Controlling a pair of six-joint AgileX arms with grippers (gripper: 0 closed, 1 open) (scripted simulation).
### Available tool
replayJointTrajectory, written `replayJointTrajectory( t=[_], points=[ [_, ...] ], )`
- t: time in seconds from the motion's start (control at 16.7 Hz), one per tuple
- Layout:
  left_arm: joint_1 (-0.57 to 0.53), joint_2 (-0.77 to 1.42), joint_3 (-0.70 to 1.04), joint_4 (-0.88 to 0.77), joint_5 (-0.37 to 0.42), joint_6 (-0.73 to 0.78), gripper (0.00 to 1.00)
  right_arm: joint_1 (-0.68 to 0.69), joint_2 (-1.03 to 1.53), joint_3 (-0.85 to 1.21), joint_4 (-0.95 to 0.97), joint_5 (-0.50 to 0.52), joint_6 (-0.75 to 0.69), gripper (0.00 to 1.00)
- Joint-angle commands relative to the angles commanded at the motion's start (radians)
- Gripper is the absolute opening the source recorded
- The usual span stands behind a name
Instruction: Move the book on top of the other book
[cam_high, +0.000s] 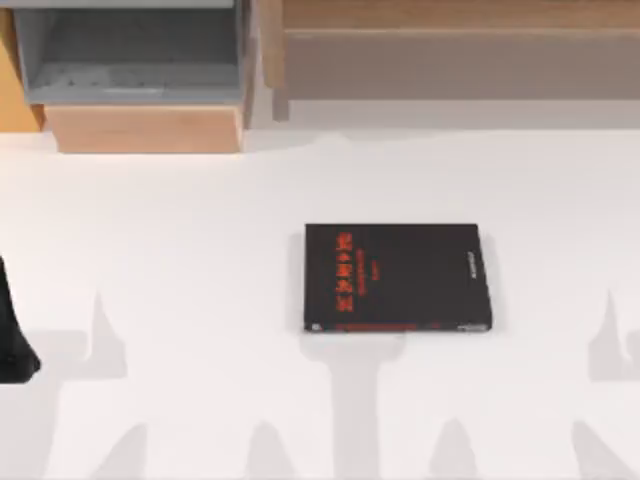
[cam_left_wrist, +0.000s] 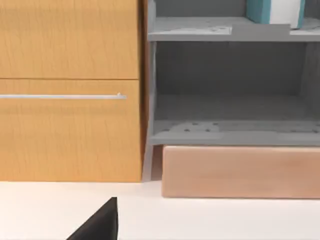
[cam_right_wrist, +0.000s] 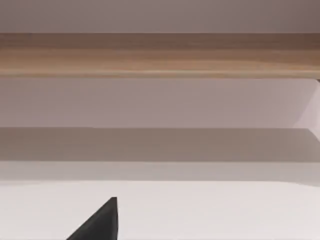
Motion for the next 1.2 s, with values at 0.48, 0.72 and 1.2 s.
replayJointTrajectory(
  t=[0.48, 0.72, 1.2],
  points=[
    [-0.040, 0.221, 0.189, 0.097, -0.033, -0.003, 1.00, 0.000, 0.000, 0.000, 0.000, 0.000, 0.000, 1.00],
    [-0.090, 0.576, 0.432, 0.219, -0.076, -0.005, 1.00, 0.000, 0.000, 0.000, 0.000, 0.000, 0.000, 1.00],
    [-0.196, 1.464, 0.953, 0.481, -0.169, -0.010, 1.00, 0.000, 0.000, 0.000, 0.000, 0.000, 0.000, 1.00]
  ],
)
